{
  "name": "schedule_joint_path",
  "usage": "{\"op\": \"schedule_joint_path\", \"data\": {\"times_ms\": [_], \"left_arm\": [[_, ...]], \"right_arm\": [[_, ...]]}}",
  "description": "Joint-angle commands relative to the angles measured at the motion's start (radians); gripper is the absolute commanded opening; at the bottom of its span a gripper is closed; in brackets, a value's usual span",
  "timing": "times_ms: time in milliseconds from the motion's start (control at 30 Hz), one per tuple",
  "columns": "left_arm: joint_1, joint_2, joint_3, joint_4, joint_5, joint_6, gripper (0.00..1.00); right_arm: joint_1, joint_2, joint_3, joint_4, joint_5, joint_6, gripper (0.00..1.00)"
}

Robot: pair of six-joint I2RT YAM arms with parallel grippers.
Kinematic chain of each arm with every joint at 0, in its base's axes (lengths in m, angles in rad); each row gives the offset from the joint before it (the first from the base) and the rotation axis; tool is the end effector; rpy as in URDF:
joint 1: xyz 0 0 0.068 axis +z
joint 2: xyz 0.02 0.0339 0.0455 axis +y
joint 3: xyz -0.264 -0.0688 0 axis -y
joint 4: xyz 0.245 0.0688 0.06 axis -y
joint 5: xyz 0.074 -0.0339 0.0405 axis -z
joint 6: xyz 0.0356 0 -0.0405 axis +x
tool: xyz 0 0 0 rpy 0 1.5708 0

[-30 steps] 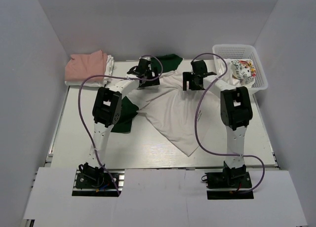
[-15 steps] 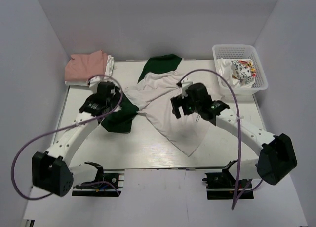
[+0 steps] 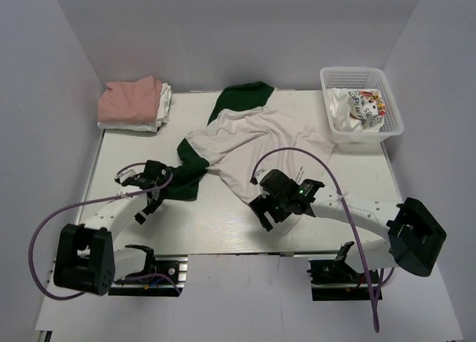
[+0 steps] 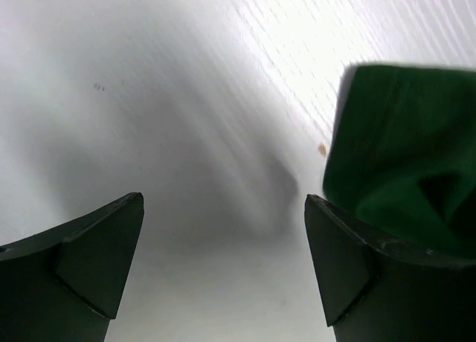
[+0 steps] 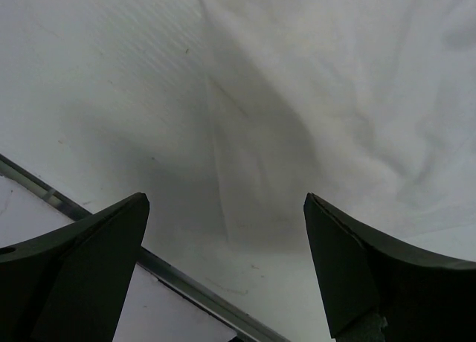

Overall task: Fold and stack the t-shirts
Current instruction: Flatten out the tshirt

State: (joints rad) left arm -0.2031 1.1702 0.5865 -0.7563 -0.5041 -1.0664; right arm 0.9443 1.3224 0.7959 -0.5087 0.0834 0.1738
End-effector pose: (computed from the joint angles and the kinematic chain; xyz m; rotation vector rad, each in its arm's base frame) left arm 0.1784 -0.0192 0.1693 -1.1749 2.3625 0.3656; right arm 0.1507 0.2032 0.2040 -0.9603 2.4481 0.2897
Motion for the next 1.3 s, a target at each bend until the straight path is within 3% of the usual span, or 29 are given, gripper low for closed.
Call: {"op": "schedule_joint_path", "data": {"times_ms": [0,233,267,367,400,467,500,533,600,667,700,733,867,900,1067,1200,1267], "left_arm": [[0.039,0.077,0.038,0.069,-0.068,-0.043,0.97],[0.103,0.244,0.038,0.317,0.108,0.077,0.84],[0.103,0.253,0.029,0.375,0.127,0.118,0.75],[0.103,0.278,0.001,0.49,0.203,0.21,0.6],[0.103,0.278,0.001,0.52,0.249,0.224,0.5],[0.094,0.299,-0.022,0.615,0.307,0.287,0.25],[0.094,0.308,-0.022,0.633,0.349,0.296,0.0],[0.082,0.309,-0.022,0.649,0.366,0.309,0.0],[0.073,0.301,-0.013,0.696,0.454,0.36,0.0],[0.073,0.246,-0.025,0.715,0.504,0.371,0.0],[0.073,0.202,-0.036,0.725,0.527,0.372,0.0],[0.073,0.151,-0.045,0.726,0.564,0.372,0.0],[0.073,-0.201,-0.047,0.669,0.628,0.391,0.0],[0.073,-0.202,-0.03,0.632,0.628,0.391,0.0],[0.073,-0.493,0.055,0.515,0.587,0.402,0.0],[0.073,-0.505,0.055,0.43,0.495,0.388,0.0],[0.073,-0.451,0.067,0.419,0.516,0.379,0.44]], "right_arm": [[0.042,0.011,-0.023,-0.014,0.036,0.091,0.9],[0.105,0.078,-0.058,-0.002,0.098,0.177,0.9],[0.109,0.09,-0.055,-0.013,0.136,0.187,0.9],[0.12,0.152,-0.043,-0.04,0.197,0.234,0.89],[0.122,0.159,-0.04,-0.053,0.216,0.245,0.81],[0.122,0.176,-0.04,-0.063,0.249,0.3,0.54],[0.117,0.176,-0.044,-0.065,0.283,0.306,0.46],[0.119,0.173,-0.046,-0.067,0.295,0.312,0.34],[0.108,0.149,-0.021,-0.094,0.384,0.354,0.23],[0.106,0.136,0.011,-0.123,0.439,0.371,0.2],[0.099,0.129,0.023,-0.131,0.458,0.378,0.15],[0.099,0.097,0.037,-0.137,0.475,0.388,0.0],[0.068,-0.004,0.106,-0.186,0.598,0.403,0.0],[0.062,-0.021,0.114,-0.192,0.613,0.398,0.0],[0.036,-0.177,0.201,-0.238,0.713,0.337,0.0],[0.033,-0.248,0.24,-0.238,0.727,0.27,0.0],[0.03,-0.261,0.209,-0.264,0.667,0.251,0.0]]}}
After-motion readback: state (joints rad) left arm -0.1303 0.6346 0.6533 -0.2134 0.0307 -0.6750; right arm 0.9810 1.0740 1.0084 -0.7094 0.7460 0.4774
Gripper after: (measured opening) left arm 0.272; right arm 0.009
